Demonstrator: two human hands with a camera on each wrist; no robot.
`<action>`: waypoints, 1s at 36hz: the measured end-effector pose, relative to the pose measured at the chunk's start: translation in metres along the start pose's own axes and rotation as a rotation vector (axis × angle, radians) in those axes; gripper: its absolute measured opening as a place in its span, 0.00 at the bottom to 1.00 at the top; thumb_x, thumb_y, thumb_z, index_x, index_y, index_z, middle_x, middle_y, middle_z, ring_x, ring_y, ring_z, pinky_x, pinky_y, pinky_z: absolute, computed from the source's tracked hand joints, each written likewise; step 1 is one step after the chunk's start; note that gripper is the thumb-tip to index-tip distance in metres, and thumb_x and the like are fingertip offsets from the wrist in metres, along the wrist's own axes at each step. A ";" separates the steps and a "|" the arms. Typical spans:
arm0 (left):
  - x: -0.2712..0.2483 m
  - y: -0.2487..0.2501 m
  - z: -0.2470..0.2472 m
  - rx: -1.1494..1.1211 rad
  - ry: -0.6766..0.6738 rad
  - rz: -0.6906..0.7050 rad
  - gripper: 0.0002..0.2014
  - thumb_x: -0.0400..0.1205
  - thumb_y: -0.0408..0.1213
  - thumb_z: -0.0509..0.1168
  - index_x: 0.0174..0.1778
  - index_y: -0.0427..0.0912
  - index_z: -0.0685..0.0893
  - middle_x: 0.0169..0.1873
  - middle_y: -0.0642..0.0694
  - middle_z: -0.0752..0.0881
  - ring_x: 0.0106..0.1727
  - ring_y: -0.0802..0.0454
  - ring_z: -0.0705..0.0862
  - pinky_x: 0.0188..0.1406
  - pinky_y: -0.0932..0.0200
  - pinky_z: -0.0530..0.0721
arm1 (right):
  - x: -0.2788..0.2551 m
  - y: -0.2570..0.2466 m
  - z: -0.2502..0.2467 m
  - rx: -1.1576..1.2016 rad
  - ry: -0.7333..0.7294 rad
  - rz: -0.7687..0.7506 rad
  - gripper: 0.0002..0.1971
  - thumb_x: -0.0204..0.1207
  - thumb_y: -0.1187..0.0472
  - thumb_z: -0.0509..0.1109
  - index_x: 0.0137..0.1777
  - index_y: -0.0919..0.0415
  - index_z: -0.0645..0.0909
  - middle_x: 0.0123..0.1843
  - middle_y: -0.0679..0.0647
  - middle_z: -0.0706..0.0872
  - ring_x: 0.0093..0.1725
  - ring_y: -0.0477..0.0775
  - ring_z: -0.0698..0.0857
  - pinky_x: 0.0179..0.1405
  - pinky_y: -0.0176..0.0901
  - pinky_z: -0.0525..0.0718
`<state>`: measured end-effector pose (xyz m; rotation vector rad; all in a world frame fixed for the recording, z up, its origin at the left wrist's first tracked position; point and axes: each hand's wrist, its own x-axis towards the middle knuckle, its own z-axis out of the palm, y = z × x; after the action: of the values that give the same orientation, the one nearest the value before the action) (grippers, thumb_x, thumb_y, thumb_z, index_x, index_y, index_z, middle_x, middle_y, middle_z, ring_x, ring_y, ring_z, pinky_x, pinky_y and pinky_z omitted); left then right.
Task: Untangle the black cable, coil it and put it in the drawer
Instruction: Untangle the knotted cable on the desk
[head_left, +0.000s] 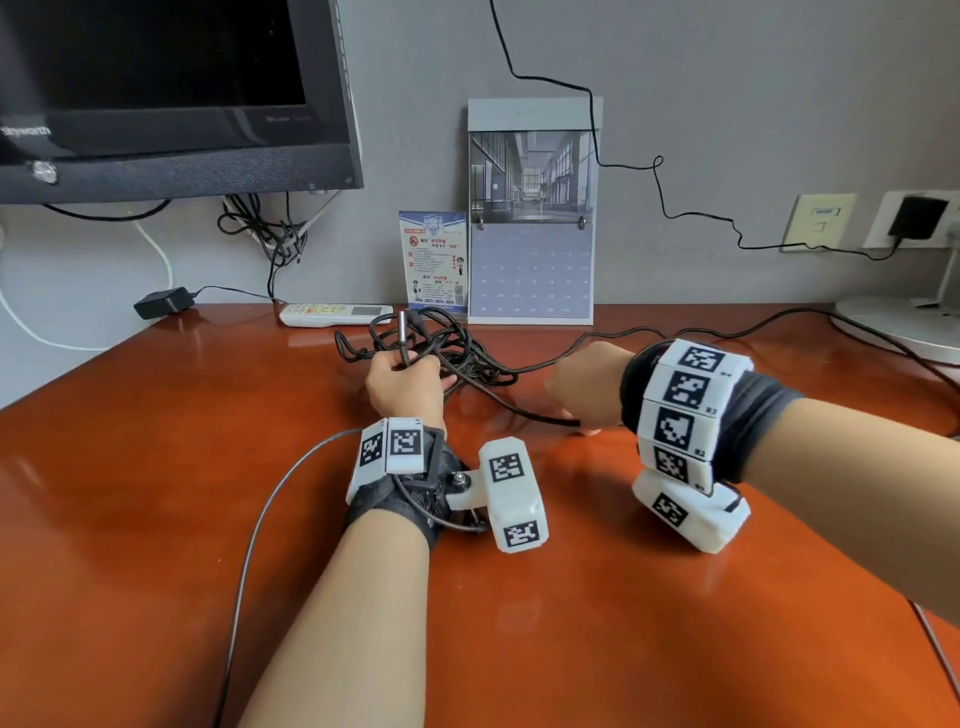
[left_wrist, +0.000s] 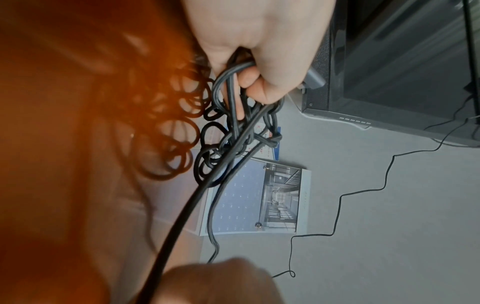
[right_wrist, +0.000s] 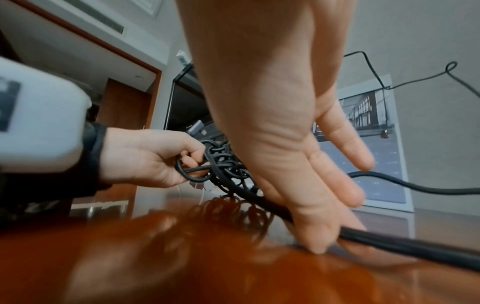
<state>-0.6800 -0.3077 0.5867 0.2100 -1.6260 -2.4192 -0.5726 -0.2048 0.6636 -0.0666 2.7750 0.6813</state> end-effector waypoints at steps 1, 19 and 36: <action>0.000 0.000 0.000 -0.002 -0.002 -0.002 0.11 0.75 0.16 0.61 0.37 0.38 0.74 0.39 0.44 0.78 0.24 0.57 0.81 0.26 0.65 0.87 | -0.003 0.002 0.000 0.028 -0.023 0.031 0.17 0.85 0.60 0.54 0.73 0.53 0.68 0.37 0.54 0.71 0.52 0.56 0.75 0.55 0.45 0.74; -0.007 0.000 0.004 0.012 -0.096 0.007 0.09 0.74 0.18 0.61 0.43 0.36 0.76 0.35 0.46 0.80 0.31 0.57 0.81 0.27 0.67 0.86 | 0.035 -0.008 -0.004 0.205 0.216 -0.008 0.14 0.82 0.52 0.60 0.60 0.59 0.78 0.55 0.54 0.82 0.47 0.57 0.77 0.42 0.44 0.71; -0.004 0.000 0.001 -0.073 -0.078 -0.020 0.05 0.78 0.23 0.60 0.44 0.36 0.77 0.32 0.45 0.80 0.17 0.64 0.78 0.19 0.67 0.80 | 0.025 -0.020 -0.009 -0.292 0.289 -0.173 0.14 0.82 0.71 0.53 0.60 0.64 0.78 0.57 0.58 0.84 0.55 0.62 0.83 0.42 0.44 0.73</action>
<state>-0.6763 -0.3061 0.5873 0.1219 -1.5704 -2.5271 -0.5971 -0.2265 0.6555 -0.4948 2.8644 1.0993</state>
